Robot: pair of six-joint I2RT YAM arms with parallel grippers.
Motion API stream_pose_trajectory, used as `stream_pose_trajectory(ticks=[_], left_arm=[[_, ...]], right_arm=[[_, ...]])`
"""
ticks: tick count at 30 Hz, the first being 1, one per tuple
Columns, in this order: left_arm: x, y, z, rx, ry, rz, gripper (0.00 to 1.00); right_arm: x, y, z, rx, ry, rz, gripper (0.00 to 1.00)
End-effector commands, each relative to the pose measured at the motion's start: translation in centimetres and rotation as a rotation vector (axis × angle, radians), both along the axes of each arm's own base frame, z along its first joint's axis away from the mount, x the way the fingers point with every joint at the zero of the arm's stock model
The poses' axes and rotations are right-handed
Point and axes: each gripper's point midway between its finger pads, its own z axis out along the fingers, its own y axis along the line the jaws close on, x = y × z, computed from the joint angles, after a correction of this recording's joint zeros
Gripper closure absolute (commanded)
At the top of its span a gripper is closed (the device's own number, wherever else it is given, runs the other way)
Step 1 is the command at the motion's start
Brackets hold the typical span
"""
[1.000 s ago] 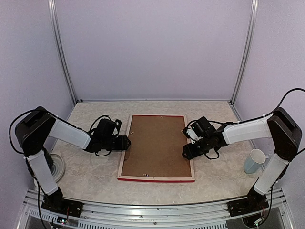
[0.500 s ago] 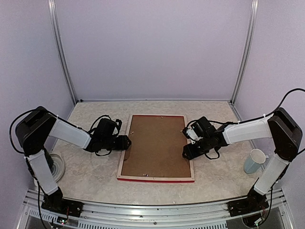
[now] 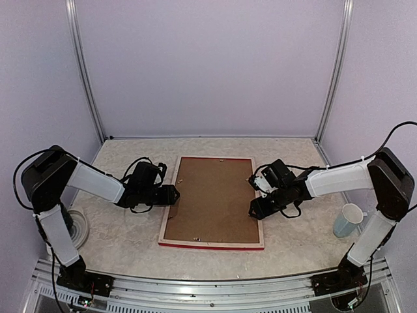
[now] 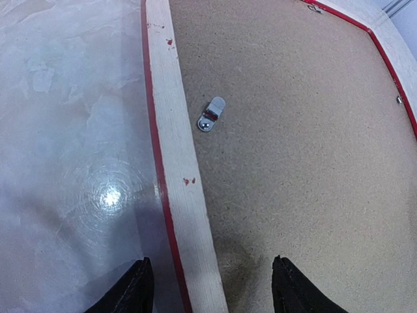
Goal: Put the photo into the frame
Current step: Press the fastener onto the backboard.
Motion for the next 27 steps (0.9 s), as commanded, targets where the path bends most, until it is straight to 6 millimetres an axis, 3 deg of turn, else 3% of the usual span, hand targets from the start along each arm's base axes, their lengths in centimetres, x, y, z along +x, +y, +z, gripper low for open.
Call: stream_pose_trajectory(ticks=[1, 19, 27], left_arm=[[-1.0, 0.3, -2.1, 0.024, 0.075, -0.018, 0.39], [-1.1, 0.0, -2.1, 0.016, 0.081, -0.028, 0.39], [-1.1, 0.0, -2.0, 0.015, 0.078, -0.029, 0.39]], right_arm=[[-0.8, 0.9, 0.4, 0.023, 0.005, 0.045, 0.43], [0.9, 0.4, -0.4, -0.027, 0.065, -0.140, 0.37], [0.1, -0.5, -1.3, -0.105, 0.100, -0.137, 0.37]])
